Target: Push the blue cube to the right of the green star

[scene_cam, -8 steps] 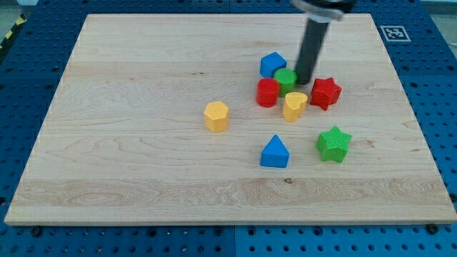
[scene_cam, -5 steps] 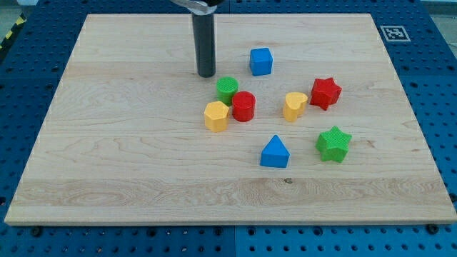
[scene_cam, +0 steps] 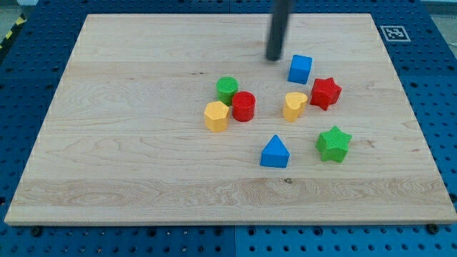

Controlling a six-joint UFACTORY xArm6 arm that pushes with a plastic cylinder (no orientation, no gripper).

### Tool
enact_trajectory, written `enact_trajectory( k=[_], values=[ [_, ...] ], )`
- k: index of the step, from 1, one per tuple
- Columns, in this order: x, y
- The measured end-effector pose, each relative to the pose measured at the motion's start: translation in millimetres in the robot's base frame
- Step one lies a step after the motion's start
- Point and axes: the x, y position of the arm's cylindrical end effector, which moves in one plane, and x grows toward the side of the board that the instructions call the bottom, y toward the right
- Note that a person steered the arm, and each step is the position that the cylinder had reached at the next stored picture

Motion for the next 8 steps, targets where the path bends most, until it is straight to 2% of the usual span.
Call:
enact_trajectory(
  k=[1,2,3,4,5,6,7,8],
  values=[
    [42,4],
    [39,105],
    [20,153],
    [18,63],
    [-20,64],
    [-22,117],
    [-43,127],
    [-2,149]
  ],
)
